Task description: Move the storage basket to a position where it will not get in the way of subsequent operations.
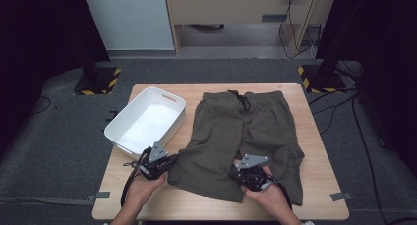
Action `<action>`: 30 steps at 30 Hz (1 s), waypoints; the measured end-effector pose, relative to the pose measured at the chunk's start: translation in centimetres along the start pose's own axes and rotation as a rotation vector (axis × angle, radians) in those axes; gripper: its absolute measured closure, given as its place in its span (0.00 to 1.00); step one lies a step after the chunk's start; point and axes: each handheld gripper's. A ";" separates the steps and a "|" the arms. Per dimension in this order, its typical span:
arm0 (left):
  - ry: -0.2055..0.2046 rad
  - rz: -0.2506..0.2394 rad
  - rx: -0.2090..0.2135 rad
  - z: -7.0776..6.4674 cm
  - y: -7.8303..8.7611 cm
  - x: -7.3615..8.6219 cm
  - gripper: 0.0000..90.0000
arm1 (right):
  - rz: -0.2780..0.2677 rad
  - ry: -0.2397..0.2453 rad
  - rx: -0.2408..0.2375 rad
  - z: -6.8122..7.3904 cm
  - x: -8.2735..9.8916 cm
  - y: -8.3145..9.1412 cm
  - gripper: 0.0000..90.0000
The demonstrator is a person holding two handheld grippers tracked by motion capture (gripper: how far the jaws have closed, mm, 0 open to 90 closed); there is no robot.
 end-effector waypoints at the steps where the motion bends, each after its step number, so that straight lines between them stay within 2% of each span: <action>1: 0.002 0.007 0.011 0.0 0.0 0.1 0.97 | 0.006 0.008 -0.002 0.4 0.1 0.1 0.95; 2: -0.002 0.015 0.018 -0.1 0.0 0.1 0.97 | 0.014 -0.003 0.006 0.5 0.3 0.0 0.87; 4: -0.013 0.035 0.041 -0.5 -0.2 0.2 0.97 | 0.028 -0.022 0.019 0.1 0.6 -0.1 0.78; 5: -0.025 0.048 0.050 -0.8 -0.3 0.3 0.97 | 0.034 -0.028 0.025 -0.2 0.8 -0.1 0.69; 6: -0.044 0.066 0.057 -1.2 -0.4 0.3 0.97 | 0.035 -0.034 0.029 -0.6 0.9 0.0 0.66; 8: -0.075 0.102 0.054 -1.7 -0.7 0.6 0.98 | 0.003 -0.043 0.044 -1.3 1.0 0.7 0.63; 10: -0.083 0.131 0.038 -1.8 -0.7 1.0 0.98 | -0.036 -0.039 0.060 -1.9 0.9 1.7 0.62; 12: -0.070 0.132 0.034 -1.6 -0.7 1.2 0.98 | -0.061 -0.046 0.082 -2.6 0.7 2.6 0.61; 14: -0.040 0.122 0.034 -1.2 -0.6 1.4 0.96 | -0.075 -0.054 0.134 -3.5 0.7 2.8 0.62; 16: -0.019 0.111 0.027 -1.1 -0.8 1.5 0.89 | -0.061 -0.040 0.176 -4.3 0.5 2.2 0.62; 18: 0.000 0.108 0.020 -1.1 -1.1 1.6 0.75 | -0.053 -0.039 0.187 -5.1 0.3 1.2 0.60; 19: 0.003 0.112 0.031 -1.2 -1.3 1.7 0.69 | -0.051 -0.032 0.194 -5.5 0.1 0.6 0.59; 22: -0.009 0.134 0.042 -1.4 -1.9 1.8 0.64 | -0.031 -0.033 0.212 -6.3 -0.5 -1.0 0.56; 23: -0.010 0.138 0.047 -1.4 -2.0 1.8 0.65 | -0.020 -0.034 0.215 -6.5 -0.6 -1.6 0.55; 25: -0.013 0.150 0.050 -1.5 -2.3 1.9 0.70 | 0.005 -0.029 0.231 -6.8 -0.8 -2.2 0.58; 27: -0.018 0.163 0.067 -1.5 -2.5 2.0 0.81 | 0.019 -0.033 0.246 -7.0 -0.8 -2.6 0.68; 29: -0.029 0.172 0.075 -1.5 -2.6 1.9 0.92 | 0.033 -0.038 0.253 -7.4 -0.8 -2.7 0.82; 30: -0.034 0.173 0.077 -1.5 -2.6 1.9 0.94 | 0.039 -0.038 0.250 -7.5 -0.8 -2.8 0.88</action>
Point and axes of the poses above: each handheld gripper's, and its own axes: y roughly backward along the jaws, x roughly out of its underside, z roughly to its left
